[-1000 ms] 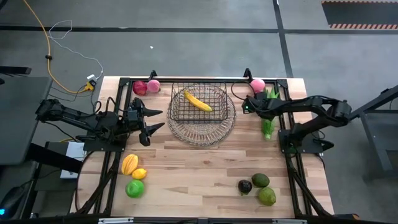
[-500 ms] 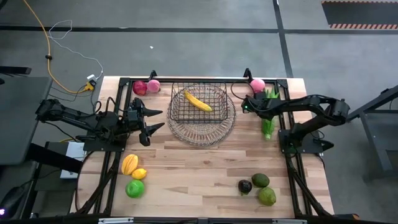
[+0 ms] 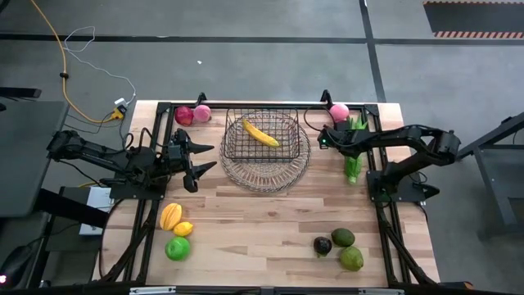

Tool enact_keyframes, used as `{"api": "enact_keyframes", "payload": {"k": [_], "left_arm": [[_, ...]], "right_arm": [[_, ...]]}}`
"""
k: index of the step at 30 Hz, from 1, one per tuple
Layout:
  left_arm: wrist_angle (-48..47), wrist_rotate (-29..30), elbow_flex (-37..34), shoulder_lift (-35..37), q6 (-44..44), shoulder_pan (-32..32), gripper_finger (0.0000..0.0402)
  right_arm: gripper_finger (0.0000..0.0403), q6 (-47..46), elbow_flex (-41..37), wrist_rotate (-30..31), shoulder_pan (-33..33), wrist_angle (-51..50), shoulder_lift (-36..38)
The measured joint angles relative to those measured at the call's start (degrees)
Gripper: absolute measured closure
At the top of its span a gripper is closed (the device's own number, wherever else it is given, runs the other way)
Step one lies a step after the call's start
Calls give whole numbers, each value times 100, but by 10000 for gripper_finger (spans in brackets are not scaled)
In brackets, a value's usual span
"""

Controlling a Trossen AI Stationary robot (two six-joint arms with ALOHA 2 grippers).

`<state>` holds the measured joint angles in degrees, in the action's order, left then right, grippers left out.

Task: Build produce basket
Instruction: Put the red chili pepper into the wire basket

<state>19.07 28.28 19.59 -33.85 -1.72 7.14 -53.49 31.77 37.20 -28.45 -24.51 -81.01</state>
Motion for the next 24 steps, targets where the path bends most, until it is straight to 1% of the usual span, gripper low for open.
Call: {"api": "enact_keyframes", "payload": {"k": [11, 14, 21, 24], "left_arm": [[0, 1, 0, 0, 0, 1, 165], [0, 1, 0, -2, 0, 1, 165], [0, 0, 0, -1, 0, 1, 165], [0, 0, 0, -2, 0, 1, 165]], "right_arm": [[334, 100, 0, 74, 2, -2, 2], [348, 102, 0, 74, 4, -3, 2], [393, 105, 0, 74, 4, -4, 2], [397, 148, 0, 71, 4, -7, 2]]}}
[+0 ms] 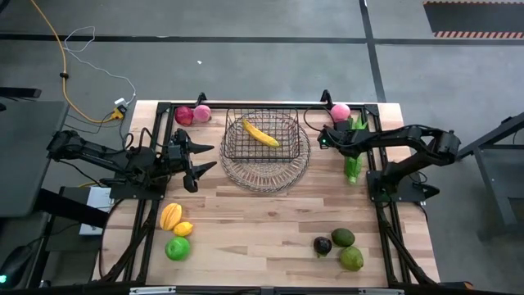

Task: Build produce basket
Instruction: Put the red chili pepper into the wire basket

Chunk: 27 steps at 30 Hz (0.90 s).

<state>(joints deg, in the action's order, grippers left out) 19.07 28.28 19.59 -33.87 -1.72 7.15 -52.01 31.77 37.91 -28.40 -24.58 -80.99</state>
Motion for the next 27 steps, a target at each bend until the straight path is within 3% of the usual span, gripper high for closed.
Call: {"api": "enact_keyframes", "payload": {"k": [9, 16, 22, 27], "left_arm": [[-2, 0, 0, 1, 0, 0, 165], [-44, 1, -2, 0, 0, 0, 165], [-43, 1, -2, 0, 0, 0, 165], [-42, 1, -2, 2, 0, 1, 165]], "right_arm": [[398, 185, 0, -355, 0, -42, 88], [398, 362, 0, -606, 202, -63, 741], [399, 465, 0, -369, 654, -59, 1588], [400, 1108, 0, 12, 1197, 398, 2240]]}}
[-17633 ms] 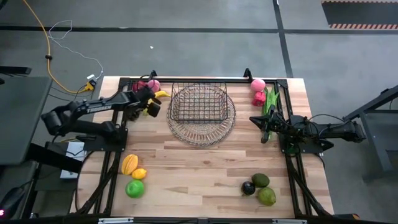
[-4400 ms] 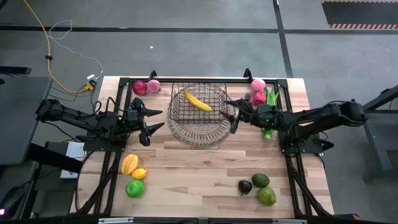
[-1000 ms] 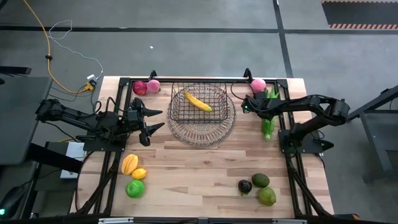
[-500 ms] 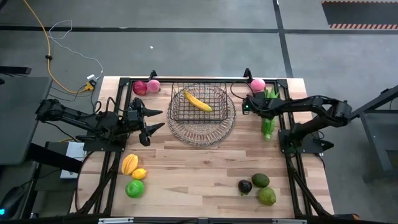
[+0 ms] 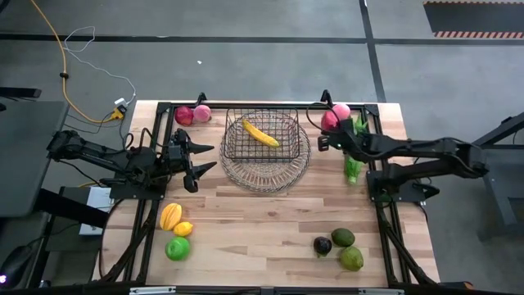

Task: Build produce basket
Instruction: Put the red chili pepper into the wire basket

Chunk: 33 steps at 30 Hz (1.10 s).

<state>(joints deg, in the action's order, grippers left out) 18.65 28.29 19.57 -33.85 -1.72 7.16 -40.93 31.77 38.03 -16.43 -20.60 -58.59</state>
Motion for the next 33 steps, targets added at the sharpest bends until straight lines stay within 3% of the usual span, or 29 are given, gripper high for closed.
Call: {"api": "enact_keyframes", "payload": {"k": [8, 15, 19, 25, 33], "left_arm": [[0, 72, 0, -2, 0, -2, 165], [1, 78, 0, -2, 0, -2, 165], [2, -146, 0, -2, 78, -2, 165], [170, -1270, -2, -178, -39, 0, 165], [259, -748, -2, -506, -215, -2, 165]], "right_arm": [[397, 2111, 0, -14, 1058, 2225, 234], [395, 3701, 4, -1235, 1836, 3764, 234], [395, 4156, 4, -2076, 2134, 3913, 234], [395, 4371, 4, -2762, 2340, 3910, 232], [394, 4441, 4, -2771, 2372, 3910, 229]]}}
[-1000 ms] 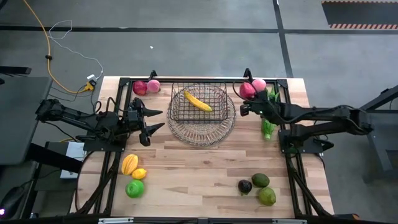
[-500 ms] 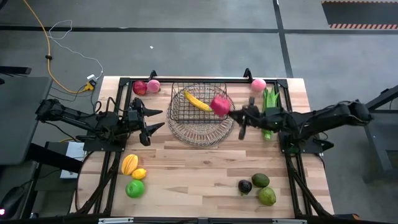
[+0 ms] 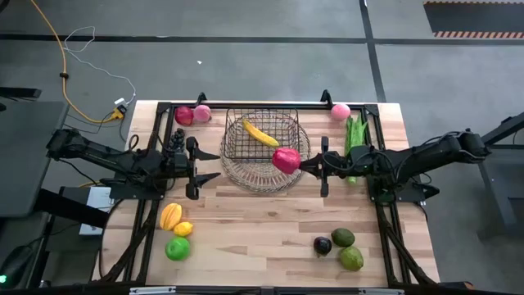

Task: Build produce basket
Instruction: Put the red chili pepper into the wire basket

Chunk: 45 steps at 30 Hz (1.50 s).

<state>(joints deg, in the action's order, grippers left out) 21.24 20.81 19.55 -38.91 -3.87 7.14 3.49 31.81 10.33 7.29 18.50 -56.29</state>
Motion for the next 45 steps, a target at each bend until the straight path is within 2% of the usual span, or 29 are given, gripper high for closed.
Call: {"api": "enact_keyframes", "payload": {"k": [13, 15, 18, 21, 24, 27, 31, 36, 41, 45], "left_arm": [[265, 87, 0, -235, -88, 0, 165], [268, 89, 0, -234, -88, 0, 165], [317, 200, 0, -234, -86, 1, 165], [382, 320, 0, -234, -80, 1, 165], [397, 370, 0, -234, -51, 0, 165], [393, 376, 0, -234, 14, 0, 165], [385, 387, 0, -234, 13, 0, 165], [384, 387, 0, -234, -123, 0, 165], [385, 392, 0, -234, -110, 0, 165], [385, 394, 0, -234, -110, 0, 165]], "right_arm": [[394, -69, 0, 2, 0, 0, 0], [394, -179, 0, 179, -27, 26, -26], [394, -305, 2, 671, -152, 159, -218], [394, -313, 13, 750, -401, 494, -573], [394, -473, 359, 755, -719, 338, -1026], [394, -613, 989, 1074, -1013, -452, -1507], [394, -1030, 2049, 1406, -1481, -2132, -2109], [394, -1399, 3446, 1184, -2097, -4593, -2949], [394, -1347, 4623, 587, -2508, -6021, -3793], [394, -1215, 5427, 408, -2642, -6930, -4389]]}}
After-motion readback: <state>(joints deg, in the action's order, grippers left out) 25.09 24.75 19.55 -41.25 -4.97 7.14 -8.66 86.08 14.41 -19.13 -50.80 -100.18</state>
